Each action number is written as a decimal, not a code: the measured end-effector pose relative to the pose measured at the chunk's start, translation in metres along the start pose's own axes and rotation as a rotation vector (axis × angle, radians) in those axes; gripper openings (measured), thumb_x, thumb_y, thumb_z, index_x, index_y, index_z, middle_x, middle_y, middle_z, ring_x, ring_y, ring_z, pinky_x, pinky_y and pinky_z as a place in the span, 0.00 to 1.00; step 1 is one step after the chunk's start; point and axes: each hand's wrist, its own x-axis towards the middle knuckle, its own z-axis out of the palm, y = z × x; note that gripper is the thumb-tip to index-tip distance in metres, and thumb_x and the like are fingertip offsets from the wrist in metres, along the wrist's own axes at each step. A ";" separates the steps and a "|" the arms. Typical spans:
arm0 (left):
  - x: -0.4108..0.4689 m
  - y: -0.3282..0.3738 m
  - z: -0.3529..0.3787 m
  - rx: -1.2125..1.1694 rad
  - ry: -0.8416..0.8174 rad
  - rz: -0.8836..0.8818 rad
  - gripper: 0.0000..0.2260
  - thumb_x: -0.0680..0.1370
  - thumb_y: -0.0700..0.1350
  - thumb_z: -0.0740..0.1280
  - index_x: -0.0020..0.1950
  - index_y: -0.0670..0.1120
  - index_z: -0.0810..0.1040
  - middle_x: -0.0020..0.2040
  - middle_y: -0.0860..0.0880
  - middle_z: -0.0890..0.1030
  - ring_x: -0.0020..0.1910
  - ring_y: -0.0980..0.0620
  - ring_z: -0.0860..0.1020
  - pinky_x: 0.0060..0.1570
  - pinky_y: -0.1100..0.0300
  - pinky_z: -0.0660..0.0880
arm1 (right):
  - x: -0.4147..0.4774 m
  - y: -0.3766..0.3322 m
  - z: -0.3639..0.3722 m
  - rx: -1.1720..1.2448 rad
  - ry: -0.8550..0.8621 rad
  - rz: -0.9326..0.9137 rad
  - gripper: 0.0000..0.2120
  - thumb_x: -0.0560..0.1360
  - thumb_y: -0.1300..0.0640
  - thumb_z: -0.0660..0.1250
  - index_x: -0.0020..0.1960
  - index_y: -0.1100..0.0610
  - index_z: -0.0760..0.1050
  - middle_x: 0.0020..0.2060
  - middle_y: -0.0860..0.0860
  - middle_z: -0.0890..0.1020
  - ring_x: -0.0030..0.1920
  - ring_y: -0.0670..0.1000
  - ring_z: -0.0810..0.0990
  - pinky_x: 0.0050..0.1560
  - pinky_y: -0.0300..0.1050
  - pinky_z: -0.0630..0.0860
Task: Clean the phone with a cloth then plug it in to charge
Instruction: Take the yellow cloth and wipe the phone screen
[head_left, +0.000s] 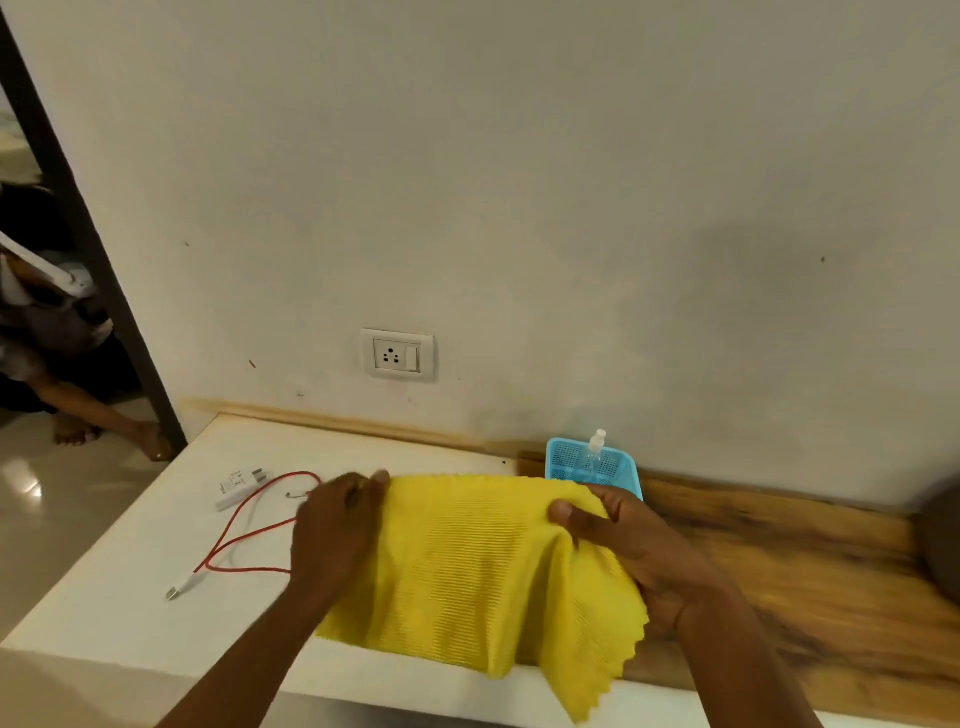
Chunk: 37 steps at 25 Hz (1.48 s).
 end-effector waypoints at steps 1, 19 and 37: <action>-0.008 -0.010 0.013 0.056 -0.058 -0.027 0.20 0.78 0.52 0.61 0.31 0.40 0.73 0.27 0.47 0.75 0.30 0.49 0.74 0.34 0.55 0.70 | 0.006 0.004 0.005 0.089 0.058 -0.030 0.24 0.52 0.44 0.80 0.46 0.50 0.84 0.44 0.52 0.87 0.45 0.52 0.86 0.45 0.49 0.82; 0.002 -0.137 0.120 0.407 -0.514 -0.270 0.33 0.71 0.61 0.67 0.71 0.52 0.60 0.72 0.48 0.65 0.72 0.48 0.63 0.69 0.55 0.63 | 0.143 0.141 0.019 -1.052 0.409 0.020 0.23 0.80 0.55 0.57 0.73 0.56 0.60 0.67 0.53 0.67 0.67 0.50 0.69 0.64 0.38 0.65; 0.003 -0.181 0.147 0.674 -0.618 -0.172 0.41 0.72 0.68 0.55 0.75 0.53 0.37 0.77 0.52 0.38 0.75 0.44 0.36 0.72 0.41 0.42 | 0.245 0.195 0.059 -1.451 0.215 -0.116 0.22 0.79 0.63 0.57 0.72 0.58 0.60 0.70 0.56 0.65 0.66 0.59 0.65 0.63 0.50 0.71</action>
